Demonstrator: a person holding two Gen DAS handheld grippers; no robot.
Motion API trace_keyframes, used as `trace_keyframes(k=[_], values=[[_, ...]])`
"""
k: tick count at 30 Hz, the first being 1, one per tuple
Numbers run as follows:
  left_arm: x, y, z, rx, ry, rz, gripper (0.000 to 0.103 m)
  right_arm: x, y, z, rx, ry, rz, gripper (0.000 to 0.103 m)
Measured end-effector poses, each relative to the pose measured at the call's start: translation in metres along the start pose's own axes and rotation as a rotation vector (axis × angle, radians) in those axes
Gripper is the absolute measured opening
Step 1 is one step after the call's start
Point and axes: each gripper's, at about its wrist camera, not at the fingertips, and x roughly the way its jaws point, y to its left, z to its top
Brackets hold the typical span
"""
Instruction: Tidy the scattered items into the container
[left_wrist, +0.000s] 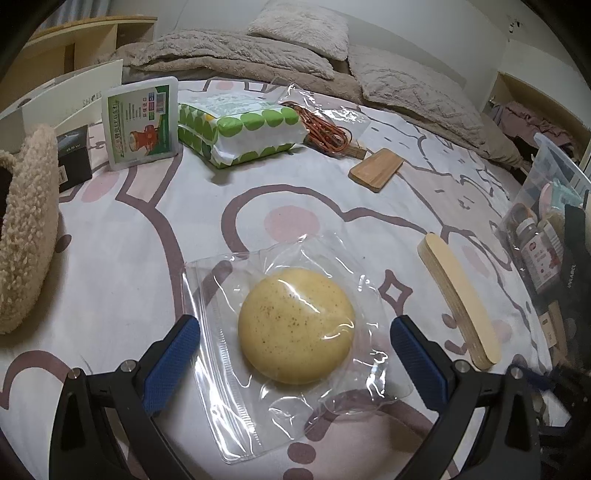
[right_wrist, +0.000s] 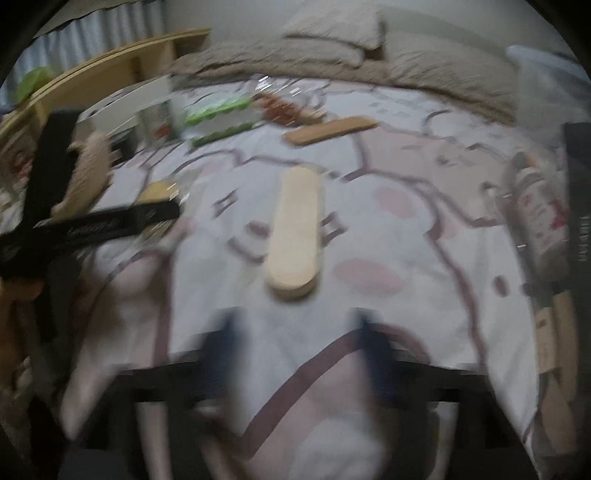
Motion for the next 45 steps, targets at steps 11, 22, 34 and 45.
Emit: trace_keyframes(k=[11, 22, 34, 45], values=[[0.003, -0.001, -0.001, 0.003, -0.005, 0.016, 0.103, 0.046, 0.006, 0.026, -0.016, 0.056, -0.023, 0.095], [0.015, -0.017, 0.001, 0.065, 0.029, 0.117, 0.103, 0.063, 0.021, 0.042, -0.101, 0.044, -0.009, 0.060], [0.008, -0.001, 0.005, -0.015, 0.009, 0.013, 0.099, 0.048, 0.000, 0.043, 0.005, 0.002, 0.092, 0.037], [-0.010, -0.008, 0.005, 0.024, -0.038, -0.003, 0.075, 0.030, -0.024, 0.044, 0.098, -0.039, 0.171, 0.036]])
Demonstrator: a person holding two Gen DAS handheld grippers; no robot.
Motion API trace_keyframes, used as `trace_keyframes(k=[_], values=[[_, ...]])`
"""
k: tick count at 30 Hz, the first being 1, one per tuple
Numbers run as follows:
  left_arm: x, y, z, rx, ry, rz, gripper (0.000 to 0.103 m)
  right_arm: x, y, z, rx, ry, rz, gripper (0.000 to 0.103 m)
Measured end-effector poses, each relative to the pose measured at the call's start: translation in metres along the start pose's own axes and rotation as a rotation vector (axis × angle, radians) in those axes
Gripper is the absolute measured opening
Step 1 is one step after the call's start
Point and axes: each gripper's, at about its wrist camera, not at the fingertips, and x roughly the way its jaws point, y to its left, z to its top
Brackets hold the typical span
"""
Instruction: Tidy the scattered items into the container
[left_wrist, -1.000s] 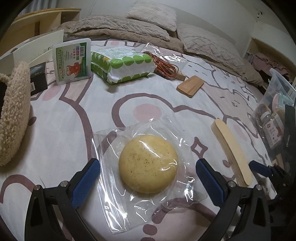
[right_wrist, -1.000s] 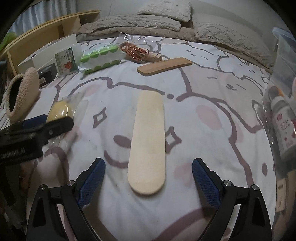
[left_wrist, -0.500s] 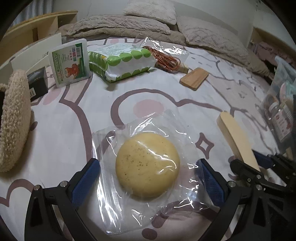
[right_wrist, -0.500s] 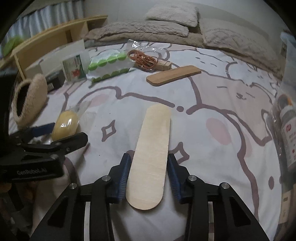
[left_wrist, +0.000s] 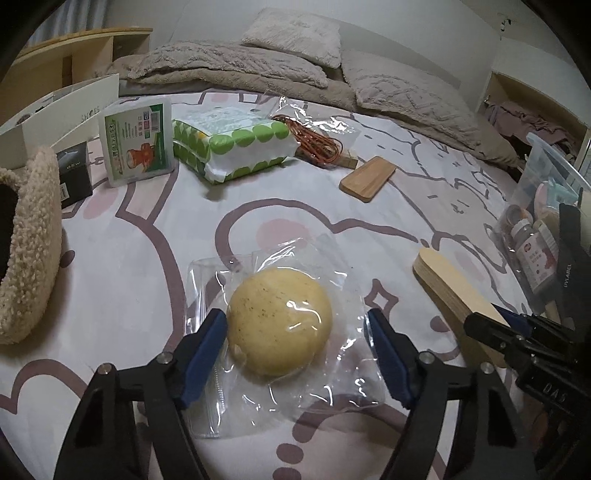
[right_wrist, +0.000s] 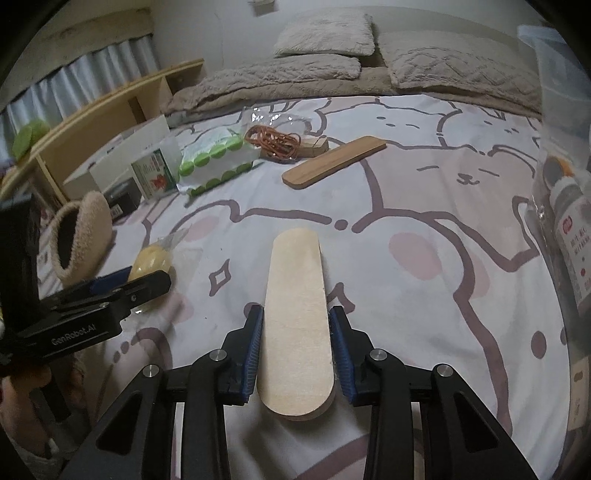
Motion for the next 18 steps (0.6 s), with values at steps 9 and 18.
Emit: trace_keyframes(k=[9, 18], values=[[-0.023, 0.000, -0.005, -0.001, -0.047, -0.014, 0.058, -0.027, -0.007, 0.000, 0.039, -0.052, 0.050, 0.036], [-0.045, -0.001, -0.013, 0.002, -0.063, -0.029, 0.043, -0.055, -0.003, -0.006, 0.056, -0.093, 0.116, 0.036]])
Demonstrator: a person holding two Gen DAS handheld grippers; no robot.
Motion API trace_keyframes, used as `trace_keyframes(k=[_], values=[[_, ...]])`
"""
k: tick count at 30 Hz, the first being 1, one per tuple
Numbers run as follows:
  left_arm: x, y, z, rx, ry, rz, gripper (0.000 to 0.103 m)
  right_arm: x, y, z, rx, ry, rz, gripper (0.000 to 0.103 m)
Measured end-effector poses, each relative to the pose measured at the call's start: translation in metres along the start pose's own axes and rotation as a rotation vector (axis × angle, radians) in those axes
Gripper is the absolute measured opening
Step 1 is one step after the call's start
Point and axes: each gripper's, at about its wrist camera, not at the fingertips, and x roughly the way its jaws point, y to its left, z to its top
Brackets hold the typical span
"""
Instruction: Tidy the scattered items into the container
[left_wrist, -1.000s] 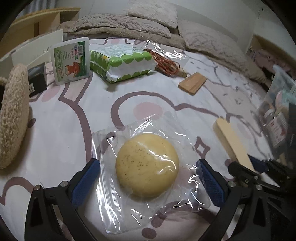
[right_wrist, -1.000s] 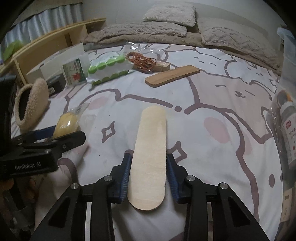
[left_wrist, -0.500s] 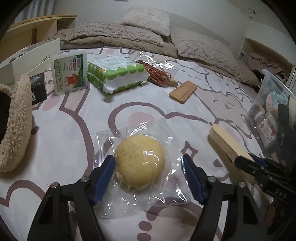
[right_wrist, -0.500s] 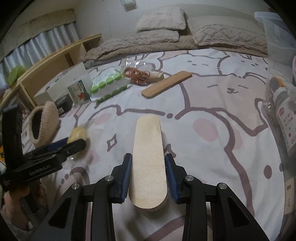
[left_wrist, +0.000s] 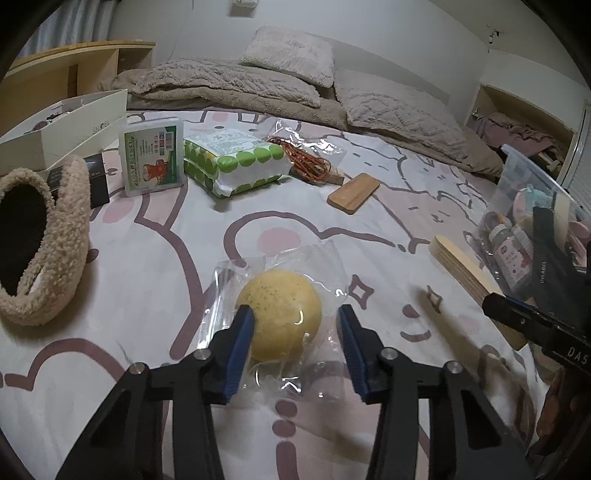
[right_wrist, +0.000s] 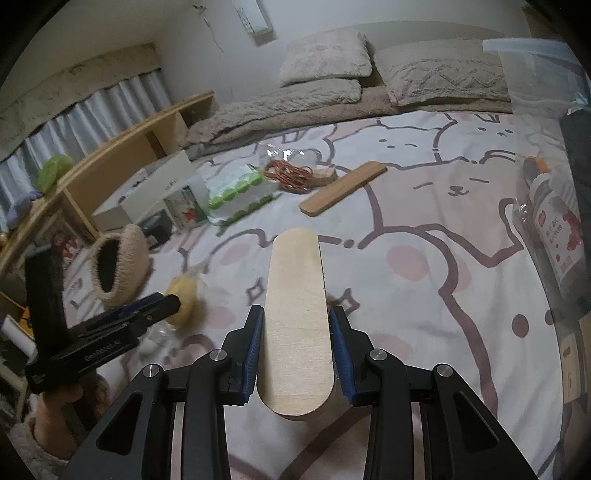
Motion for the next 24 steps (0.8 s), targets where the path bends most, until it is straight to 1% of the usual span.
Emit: trace_keyframes(k=[3, 4, 6, 9, 14, 20, 24], values=[[-0.014, 0.000, -0.002, -0.010, -0.018, -0.017, 0.037, -0.017, 0.005, 0.001, -0.001, -0.033, 0.033, 0.036], [-0.019, -0.001, -0.004, -0.016, -0.024, -0.027, 0.030, -0.025, 0.007, 0.001, 0.000, -0.049, 0.046, 0.036], [-0.027, -0.003, -0.008, -0.025, -0.032, -0.043, 0.026, -0.035, 0.008, 0.001, 0.011, -0.070, 0.068, 0.036], [-0.032, -0.010, -0.014, -0.020, -0.025, -0.060, 0.026, -0.050, 0.005, -0.005, 0.040, -0.089, 0.104, 0.036], [-0.038, -0.024, -0.024, -0.002, -0.019, -0.083, 0.024, -0.070, -0.005, -0.014, 0.090, -0.103, 0.140, 0.036], [-0.059, -0.036, -0.033, -0.001, -0.042, -0.122, 0.023, -0.093, -0.015, -0.019, 0.119, -0.129, 0.147, 0.036], [-0.073, -0.043, -0.037, 0.001, -0.061, -0.137, 0.022, -0.109, -0.016, -0.019, 0.111, -0.149, 0.138, 0.036]])
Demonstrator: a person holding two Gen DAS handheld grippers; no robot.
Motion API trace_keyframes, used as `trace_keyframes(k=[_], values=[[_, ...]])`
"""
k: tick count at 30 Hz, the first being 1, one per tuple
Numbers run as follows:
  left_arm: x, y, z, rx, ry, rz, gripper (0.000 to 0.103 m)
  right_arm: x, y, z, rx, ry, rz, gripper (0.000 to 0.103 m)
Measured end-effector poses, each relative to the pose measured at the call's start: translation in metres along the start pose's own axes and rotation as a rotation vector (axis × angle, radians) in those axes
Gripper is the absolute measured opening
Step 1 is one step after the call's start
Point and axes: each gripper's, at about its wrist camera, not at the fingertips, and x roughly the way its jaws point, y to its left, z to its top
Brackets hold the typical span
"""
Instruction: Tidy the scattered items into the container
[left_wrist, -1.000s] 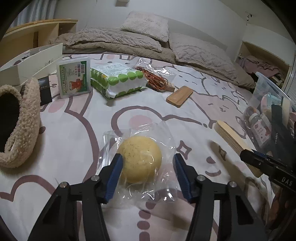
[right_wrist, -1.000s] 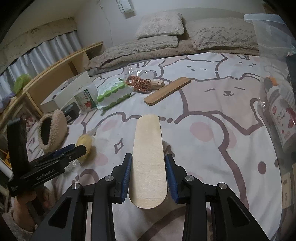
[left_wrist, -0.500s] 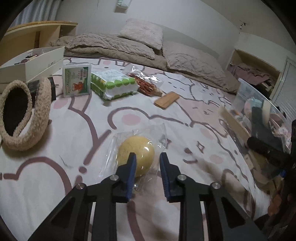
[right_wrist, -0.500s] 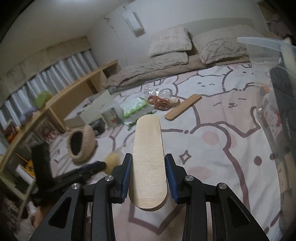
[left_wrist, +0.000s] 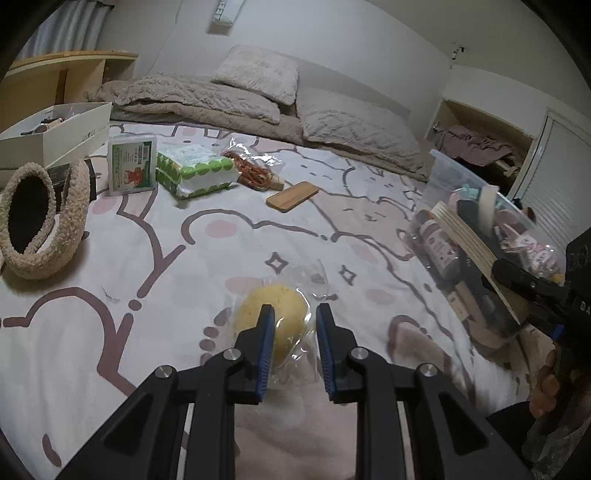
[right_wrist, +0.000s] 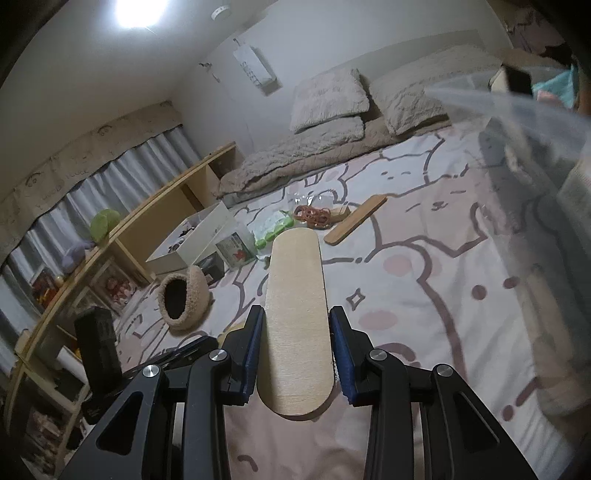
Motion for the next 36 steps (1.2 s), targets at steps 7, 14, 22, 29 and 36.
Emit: trace_keyframes(k=[7, 14, 22, 29, 36], values=[[-0.014, -0.013, -0.006, 0.021, -0.004, -0.021, 0.018, -0.027, 0.003, 0.006, -0.011, -0.042, 0.001, 0.036], [-0.005, -0.026, -0.028, 0.066, 0.042, 0.008, 0.060, -0.041, 0.008, 0.009, -0.017, -0.070, 0.003, 0.036], [0.014, -0.018, -0.031, 0.015, 0.083, 0.032, 0.094, -0.051, 0.007, 0.013, -0.009, -0.091, 0.017, 0.036], [0.045, -0.026, -0.020, -0.003, 0.173, 0.027, 0.101, -0.055, 0.003, 0.015, 0.001, -0.096, 0.029, 0.036], [0.080, -0.051, -0.030, 0.134, 0.266, 0.092, 0.103, -0.058, -0.001, 0.014, 0.007, -0.094, 0.031, 0.036]])
